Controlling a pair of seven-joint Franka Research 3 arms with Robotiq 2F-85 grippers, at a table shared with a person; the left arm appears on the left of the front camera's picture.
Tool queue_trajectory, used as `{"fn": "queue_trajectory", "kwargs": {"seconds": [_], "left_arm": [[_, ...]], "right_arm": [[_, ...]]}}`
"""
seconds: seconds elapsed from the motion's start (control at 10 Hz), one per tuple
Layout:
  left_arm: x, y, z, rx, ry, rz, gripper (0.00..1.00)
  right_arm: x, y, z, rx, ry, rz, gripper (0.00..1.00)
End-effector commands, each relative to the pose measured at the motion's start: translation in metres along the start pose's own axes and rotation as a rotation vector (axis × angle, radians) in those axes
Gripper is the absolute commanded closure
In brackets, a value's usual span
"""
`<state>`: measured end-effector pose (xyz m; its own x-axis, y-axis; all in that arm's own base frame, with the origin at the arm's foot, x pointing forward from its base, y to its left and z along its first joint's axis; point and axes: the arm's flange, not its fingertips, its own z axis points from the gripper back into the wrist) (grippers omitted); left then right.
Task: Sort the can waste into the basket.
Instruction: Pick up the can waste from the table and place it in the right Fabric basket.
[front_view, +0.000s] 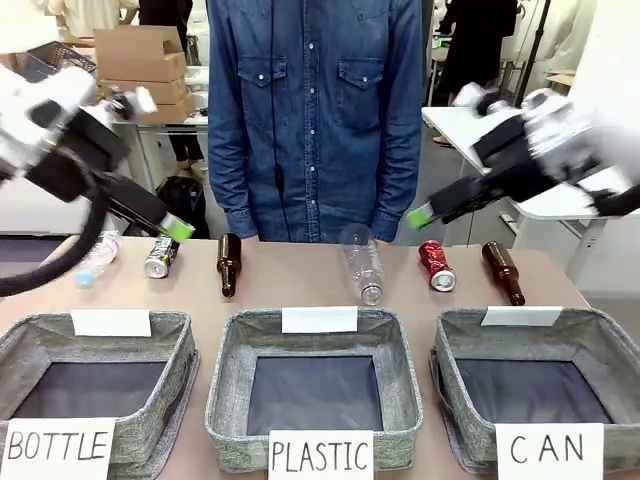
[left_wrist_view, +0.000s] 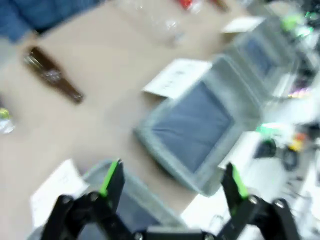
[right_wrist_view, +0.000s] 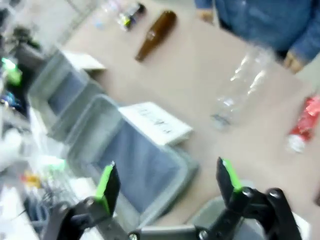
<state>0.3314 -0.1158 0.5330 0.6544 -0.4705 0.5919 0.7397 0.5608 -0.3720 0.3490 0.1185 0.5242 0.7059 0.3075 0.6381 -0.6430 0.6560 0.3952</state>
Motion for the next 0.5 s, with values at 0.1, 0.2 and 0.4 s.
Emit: {"fn": "queue_trajectory", "kwargs": {"seconds": [0.1,0.2,0.4], "left_arm": [[-0.037,0.068,0.046,-0.355,-0.173,0.416,0.0],[-0.043,0.077,0.046,-0.317,-0.227,0.491,0.0],[-0.039,0.076,0.036,0.025,-0.153,0.525,0.0]], "right_arm": [[-0.039,-0.068,0.078,0.2,-0.269,-0.6,0.0],[-0.051,-0.081,0.08,0.18,-0.311,-0.669,0.0],[-0.036,-0.074,0.096,0.196,-0.184,-0.427,0.0]]}}
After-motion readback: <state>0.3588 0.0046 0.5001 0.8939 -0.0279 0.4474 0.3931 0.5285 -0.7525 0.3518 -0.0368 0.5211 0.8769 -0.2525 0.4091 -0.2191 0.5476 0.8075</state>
